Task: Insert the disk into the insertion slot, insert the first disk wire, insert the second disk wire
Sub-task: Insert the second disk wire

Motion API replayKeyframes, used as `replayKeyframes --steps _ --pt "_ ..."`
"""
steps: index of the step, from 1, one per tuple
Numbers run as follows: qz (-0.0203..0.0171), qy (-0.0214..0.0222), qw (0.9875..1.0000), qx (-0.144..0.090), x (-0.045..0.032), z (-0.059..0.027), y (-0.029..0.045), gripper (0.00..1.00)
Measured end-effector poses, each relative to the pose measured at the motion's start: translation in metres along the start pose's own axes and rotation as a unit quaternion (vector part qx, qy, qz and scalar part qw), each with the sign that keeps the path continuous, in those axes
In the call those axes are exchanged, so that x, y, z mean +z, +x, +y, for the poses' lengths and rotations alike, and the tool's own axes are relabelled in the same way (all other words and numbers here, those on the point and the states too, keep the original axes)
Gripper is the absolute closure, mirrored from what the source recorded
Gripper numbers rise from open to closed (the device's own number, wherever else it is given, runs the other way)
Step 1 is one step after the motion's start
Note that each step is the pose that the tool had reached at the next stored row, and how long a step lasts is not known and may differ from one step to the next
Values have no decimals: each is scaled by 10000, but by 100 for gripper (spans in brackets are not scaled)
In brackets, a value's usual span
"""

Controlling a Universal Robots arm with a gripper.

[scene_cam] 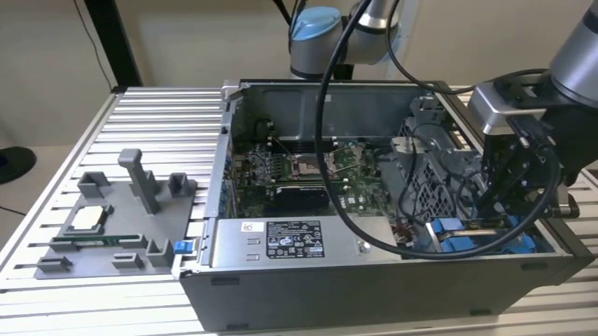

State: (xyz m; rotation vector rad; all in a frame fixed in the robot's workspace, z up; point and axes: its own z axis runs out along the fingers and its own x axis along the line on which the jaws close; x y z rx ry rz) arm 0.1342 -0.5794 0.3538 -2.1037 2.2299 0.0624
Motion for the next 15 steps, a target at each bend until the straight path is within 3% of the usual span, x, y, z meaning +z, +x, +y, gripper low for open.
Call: replayKeyframes --steps 15 --pt "-2 26 10000 -2 26 2 2 100"
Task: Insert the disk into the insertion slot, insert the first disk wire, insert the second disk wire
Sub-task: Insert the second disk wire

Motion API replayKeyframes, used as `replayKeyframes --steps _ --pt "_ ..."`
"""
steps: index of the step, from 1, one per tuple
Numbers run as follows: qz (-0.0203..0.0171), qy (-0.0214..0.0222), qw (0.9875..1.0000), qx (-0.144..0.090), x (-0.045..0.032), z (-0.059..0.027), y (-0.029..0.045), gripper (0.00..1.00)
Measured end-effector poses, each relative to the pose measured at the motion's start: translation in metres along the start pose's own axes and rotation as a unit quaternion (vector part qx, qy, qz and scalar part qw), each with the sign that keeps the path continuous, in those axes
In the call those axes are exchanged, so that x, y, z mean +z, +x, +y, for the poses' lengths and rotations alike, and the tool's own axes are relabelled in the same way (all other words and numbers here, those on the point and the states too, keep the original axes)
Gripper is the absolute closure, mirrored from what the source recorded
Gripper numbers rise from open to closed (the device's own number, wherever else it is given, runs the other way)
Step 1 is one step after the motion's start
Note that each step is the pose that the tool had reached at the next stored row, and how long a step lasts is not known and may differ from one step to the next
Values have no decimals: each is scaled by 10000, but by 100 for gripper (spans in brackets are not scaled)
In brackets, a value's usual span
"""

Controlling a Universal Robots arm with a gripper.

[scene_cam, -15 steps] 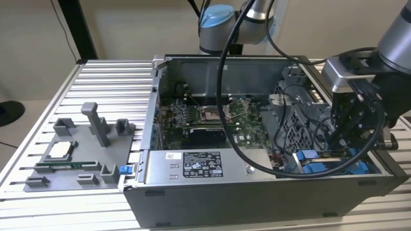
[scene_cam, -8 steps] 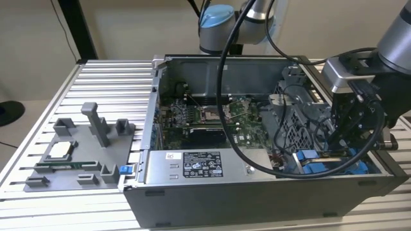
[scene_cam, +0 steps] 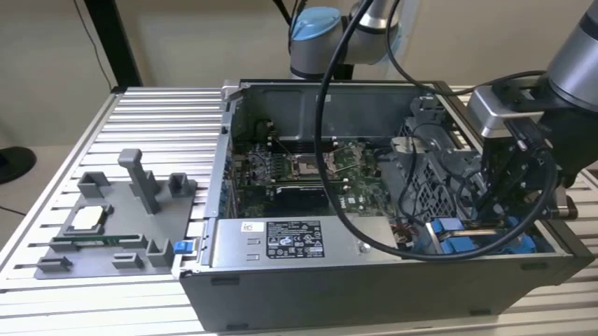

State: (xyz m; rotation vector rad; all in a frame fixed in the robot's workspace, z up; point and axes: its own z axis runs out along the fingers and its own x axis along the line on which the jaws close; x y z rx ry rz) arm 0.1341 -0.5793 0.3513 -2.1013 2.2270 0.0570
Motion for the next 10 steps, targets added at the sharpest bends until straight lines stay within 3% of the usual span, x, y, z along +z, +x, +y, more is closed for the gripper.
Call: replayKeyframes --steps 10 --pt "-2 18 10000 -1 32 6 -1 100"
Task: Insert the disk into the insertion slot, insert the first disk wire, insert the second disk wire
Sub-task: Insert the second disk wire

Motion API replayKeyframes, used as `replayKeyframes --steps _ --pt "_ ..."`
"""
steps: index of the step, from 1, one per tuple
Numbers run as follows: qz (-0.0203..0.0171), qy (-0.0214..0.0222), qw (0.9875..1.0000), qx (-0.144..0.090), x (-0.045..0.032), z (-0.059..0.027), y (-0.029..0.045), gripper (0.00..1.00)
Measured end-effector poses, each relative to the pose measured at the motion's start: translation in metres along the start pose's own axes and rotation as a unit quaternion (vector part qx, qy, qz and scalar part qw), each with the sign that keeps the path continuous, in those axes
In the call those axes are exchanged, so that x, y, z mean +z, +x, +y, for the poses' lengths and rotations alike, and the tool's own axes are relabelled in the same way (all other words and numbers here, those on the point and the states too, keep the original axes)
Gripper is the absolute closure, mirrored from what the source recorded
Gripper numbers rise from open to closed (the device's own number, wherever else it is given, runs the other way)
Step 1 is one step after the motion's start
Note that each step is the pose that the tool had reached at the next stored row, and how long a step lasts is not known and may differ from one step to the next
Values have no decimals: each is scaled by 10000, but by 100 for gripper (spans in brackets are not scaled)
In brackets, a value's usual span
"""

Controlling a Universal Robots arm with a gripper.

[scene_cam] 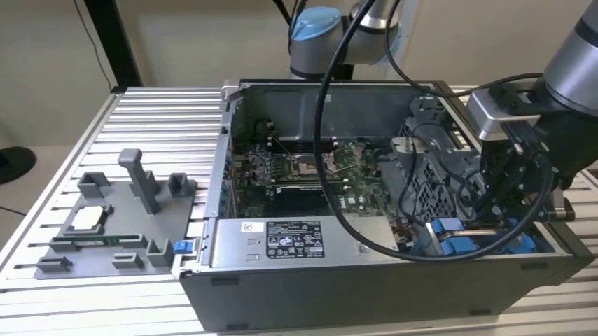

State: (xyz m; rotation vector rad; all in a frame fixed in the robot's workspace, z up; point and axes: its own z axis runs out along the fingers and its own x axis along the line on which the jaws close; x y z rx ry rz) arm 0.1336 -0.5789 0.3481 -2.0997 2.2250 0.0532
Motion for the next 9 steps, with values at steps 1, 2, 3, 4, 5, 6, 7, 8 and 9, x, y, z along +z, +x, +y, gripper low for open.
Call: replayKeyframes --steps 1,2,3,4,5,6,7,8,9 --pt "0 4 10000 0 4 2 -1 100" --pt "0 7 10000 0 7 4 -3 100" --pt "0 11 10000 -1 11 5 -5 100" --pt "-1 15 10000 -1 15 7 -6 100" --pt "-1 19 10000 -2 19 8 -8 100" --pt "-1 23 10000 -2 24 10 -9 100" --pt "-2 28 10000 -2 27 12 -10 100" --pt "-1 33 10000 -3 29 13 -11 100" --pt "-2 38 10000 -3 31 14 -12 100"
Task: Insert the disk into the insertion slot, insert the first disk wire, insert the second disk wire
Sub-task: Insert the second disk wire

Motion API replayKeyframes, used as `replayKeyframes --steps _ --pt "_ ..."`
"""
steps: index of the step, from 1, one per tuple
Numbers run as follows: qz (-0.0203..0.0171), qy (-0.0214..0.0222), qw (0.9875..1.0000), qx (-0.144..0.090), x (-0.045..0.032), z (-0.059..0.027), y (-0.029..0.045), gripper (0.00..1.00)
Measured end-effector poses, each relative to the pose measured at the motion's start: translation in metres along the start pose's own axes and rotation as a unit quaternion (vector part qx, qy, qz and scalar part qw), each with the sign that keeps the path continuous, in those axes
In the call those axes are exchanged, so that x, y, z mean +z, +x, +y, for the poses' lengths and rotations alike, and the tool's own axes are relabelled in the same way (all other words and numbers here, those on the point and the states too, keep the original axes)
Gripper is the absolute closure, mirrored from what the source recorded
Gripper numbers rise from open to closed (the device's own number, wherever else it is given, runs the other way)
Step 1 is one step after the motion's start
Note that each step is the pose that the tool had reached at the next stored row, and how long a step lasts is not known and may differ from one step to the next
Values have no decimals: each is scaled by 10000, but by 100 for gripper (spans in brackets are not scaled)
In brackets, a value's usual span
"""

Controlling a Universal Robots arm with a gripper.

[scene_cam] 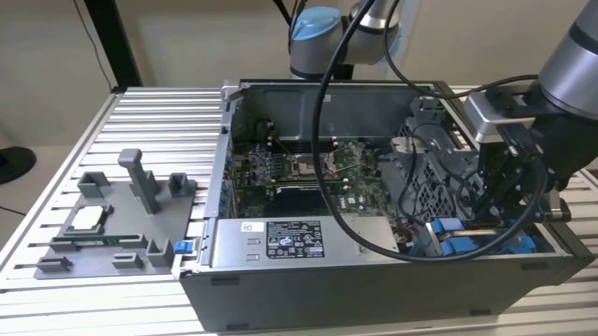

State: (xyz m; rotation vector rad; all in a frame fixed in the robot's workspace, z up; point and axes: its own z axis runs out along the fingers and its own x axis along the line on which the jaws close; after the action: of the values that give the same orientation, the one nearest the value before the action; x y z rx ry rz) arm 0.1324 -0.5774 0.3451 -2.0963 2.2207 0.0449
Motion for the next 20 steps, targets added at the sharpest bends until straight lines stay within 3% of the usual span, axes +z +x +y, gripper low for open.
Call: replayKeyframes --steps 5,20 --pt "-1 20 10000 -1 7 4 0 100" --pt "-3 27 10000 -2 39 17 3 100"
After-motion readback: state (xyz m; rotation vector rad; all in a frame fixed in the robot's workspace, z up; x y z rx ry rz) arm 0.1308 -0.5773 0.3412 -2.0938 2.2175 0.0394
